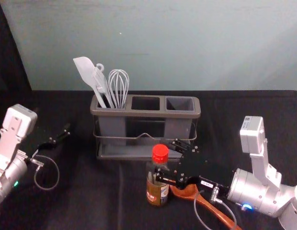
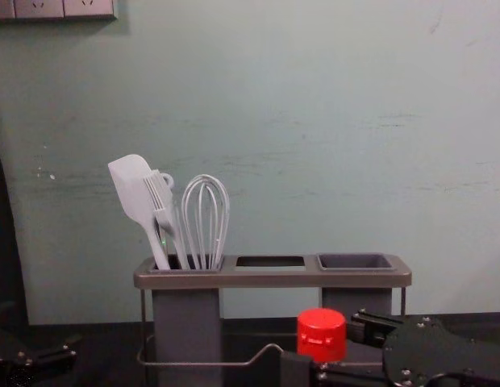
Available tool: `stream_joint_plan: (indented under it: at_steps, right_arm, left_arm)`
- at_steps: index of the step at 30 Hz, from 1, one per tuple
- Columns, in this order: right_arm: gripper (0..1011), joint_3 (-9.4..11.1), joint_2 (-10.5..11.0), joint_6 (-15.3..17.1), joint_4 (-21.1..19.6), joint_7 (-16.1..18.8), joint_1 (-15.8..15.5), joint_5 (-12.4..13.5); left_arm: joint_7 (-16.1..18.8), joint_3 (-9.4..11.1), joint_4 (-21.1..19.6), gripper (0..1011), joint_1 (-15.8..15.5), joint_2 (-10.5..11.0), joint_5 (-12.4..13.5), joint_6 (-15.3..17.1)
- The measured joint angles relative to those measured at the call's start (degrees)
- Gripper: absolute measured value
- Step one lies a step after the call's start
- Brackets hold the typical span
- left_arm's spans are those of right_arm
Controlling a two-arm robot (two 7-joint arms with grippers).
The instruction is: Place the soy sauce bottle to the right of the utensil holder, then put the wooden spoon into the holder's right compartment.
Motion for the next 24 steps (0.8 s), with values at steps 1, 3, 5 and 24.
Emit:
stream_joint_plan:
  at_steps: [1,3,5,24]
  right_arm:
    - [771,0.0,0.0,0.0,-0.01,0.0,0.0,0.01]
    - [715,0.0,0.02,-0.01,-0.02,0.0,-0.01,0.02]
    - [658,0.0,0.02,-0.02,-0.02,0.0,-0.01,0.02]
    - [382,0.0,0.04,-0.04,-0.02,0.0,0.0,0.02]
  left_arm:
    - [0.0,0.0,0.0,1011,0.0,0.0,0.0,0.0]
    - [0.0,0.0,0.0,1011,0.0,0.0,0.0,0.0]
    - [0.0,0.0,0.0,1011,0.0,0.0,0.0,0.0]
    - [0.0,0.0,0.0,1011,0.0,0.0,0.0,0.0]
